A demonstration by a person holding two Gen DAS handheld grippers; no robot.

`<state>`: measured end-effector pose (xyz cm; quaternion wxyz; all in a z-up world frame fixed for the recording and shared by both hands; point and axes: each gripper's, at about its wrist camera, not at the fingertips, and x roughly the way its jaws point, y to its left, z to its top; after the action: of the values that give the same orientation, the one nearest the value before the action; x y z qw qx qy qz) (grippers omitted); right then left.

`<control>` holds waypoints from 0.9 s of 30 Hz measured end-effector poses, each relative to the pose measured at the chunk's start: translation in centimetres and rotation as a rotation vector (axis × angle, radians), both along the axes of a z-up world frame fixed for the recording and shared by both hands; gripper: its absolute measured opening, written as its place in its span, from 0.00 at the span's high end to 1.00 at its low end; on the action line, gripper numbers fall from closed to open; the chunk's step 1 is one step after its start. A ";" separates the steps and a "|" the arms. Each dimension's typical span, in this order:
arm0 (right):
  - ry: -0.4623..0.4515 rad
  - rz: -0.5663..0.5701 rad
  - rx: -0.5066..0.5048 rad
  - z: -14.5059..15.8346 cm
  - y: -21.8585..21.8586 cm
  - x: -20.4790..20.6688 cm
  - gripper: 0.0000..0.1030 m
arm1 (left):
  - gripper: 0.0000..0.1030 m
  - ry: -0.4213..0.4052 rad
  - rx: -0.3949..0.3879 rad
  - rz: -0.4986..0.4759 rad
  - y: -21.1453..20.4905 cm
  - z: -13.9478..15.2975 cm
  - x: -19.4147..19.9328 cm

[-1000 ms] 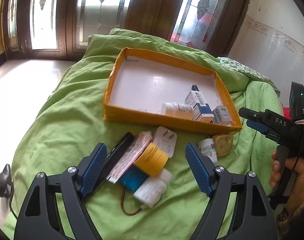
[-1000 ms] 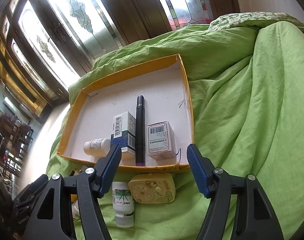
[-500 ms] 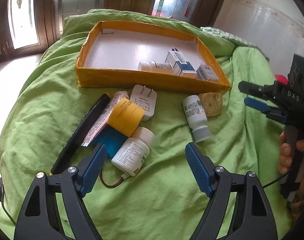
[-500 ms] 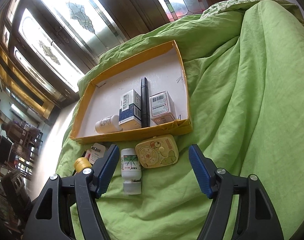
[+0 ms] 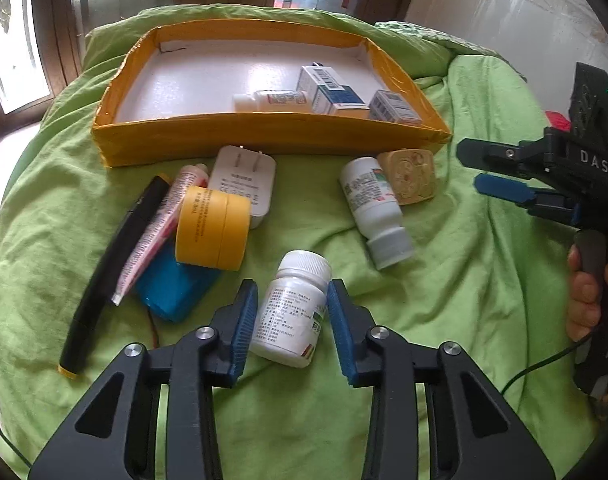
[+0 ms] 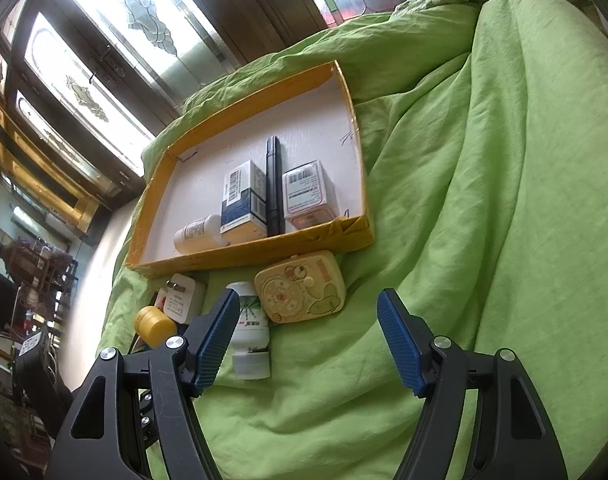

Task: Organize rigid objects
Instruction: 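Grasp the upright white pill bottle with the left gripper while the right approaches the yellow cartoon case, then grasp the yellow cartoon-printed case with the right gripper while the left holds the bottle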

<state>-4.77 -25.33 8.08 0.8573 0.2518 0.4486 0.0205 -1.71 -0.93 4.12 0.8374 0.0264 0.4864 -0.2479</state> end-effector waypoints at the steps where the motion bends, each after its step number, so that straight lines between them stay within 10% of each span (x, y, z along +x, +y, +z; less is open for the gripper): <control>1: 0.009 0.011 0.022 -0.2 0.2 0.0 0.37 | 0.67 0.009 -0.001 -0.017 -0.3 0.0 -0.3; 22: 0.127 0.044 0.033 -4.1 1.1 4.9 0.40 | 0.66 0.033 -0.012 -0.031 -1.2 -0.6 -0.9; 27: 0.154 0.042 0.172 -4.3 -0.1 3.5 0.75 | 0.66 0.036 -0.021 -0.036 -0.8 -0.8 -0.7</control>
<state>-1.30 -25.40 3.76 0.7949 0.3157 0.5150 0.0571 -2.39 -1.73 3.33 0.8242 0.0220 0.4981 -0.2686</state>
